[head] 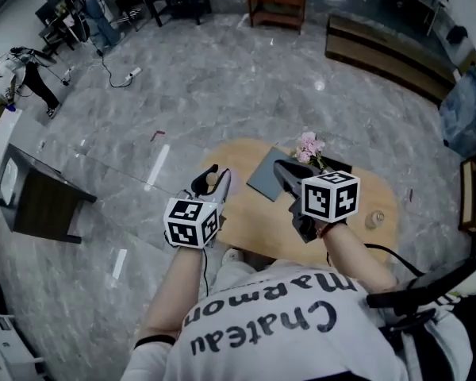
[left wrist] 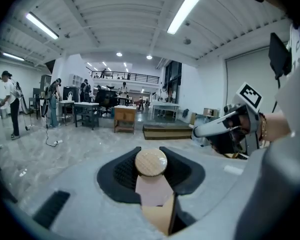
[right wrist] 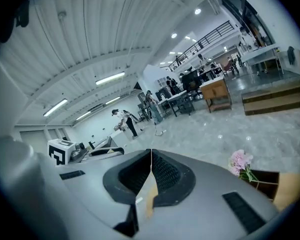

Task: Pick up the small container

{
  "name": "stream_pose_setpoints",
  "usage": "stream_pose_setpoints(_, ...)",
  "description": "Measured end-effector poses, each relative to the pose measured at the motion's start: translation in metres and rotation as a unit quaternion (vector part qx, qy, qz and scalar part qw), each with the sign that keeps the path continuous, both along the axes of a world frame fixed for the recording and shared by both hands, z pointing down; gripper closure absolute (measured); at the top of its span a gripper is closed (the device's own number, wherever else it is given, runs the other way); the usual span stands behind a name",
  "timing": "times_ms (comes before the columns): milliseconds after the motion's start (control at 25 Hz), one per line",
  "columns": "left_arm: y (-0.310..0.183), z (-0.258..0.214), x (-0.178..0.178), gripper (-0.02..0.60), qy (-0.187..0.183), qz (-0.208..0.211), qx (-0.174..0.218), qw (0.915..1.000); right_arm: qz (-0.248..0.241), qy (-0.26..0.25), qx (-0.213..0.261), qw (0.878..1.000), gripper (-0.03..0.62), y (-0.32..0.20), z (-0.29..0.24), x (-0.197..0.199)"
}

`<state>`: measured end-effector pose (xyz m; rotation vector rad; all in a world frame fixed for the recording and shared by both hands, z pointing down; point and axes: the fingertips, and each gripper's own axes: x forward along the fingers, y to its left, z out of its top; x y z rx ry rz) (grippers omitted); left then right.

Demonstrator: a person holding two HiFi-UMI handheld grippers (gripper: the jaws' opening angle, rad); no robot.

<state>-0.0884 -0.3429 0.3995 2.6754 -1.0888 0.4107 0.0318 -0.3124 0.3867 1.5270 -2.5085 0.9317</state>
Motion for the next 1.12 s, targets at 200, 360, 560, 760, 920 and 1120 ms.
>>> stream_pose_setpoints(200,0.011,-0.037,-0.002,0.457,0.015,-0.028,0.044,0.9985,-0.039,0.027,0.044,0.998,0.580,0.007,-0.030,-0.010)
stream_pose_setpoints(360,0.023,-0.061,-0.008,0.458,0.025,-0.055,0.069,0.9958,-0.072,0.091,0.097,0.989,0.580,0.018,-0.054,-0.024)
stream_pose_setpoints(560,0.038,-0.093,-0.013,0.459,0.065,-0.073,0.092,0.9909,-0.074,0.147,0.162,0.973,0.580,0.026,-0.080,-0.034)
stream_pose_setpoints(760,0.048,-0.110,-0.016,0.460,0.085,-0.077,0.110,0.9872,-0.050,0.140,0.180,0.972,0.580,0.025,-0.089,-0.030)
stream_pose_setpoints(920,0.051,-0.122,-0.020,0.460,0.095,-0.076,0.117,0.9857,-0.043,0.115,0.181,0.976,0.580,0.021,-0.098,-0.032)
stream_pose_setpoints(1120,0.064,-0.131,-0.030,0.459,0.099,-0.074,0.126,0.9843,-0.026,0.095,0.185,0.978,0.580,0.026,-0.105,-0.040)
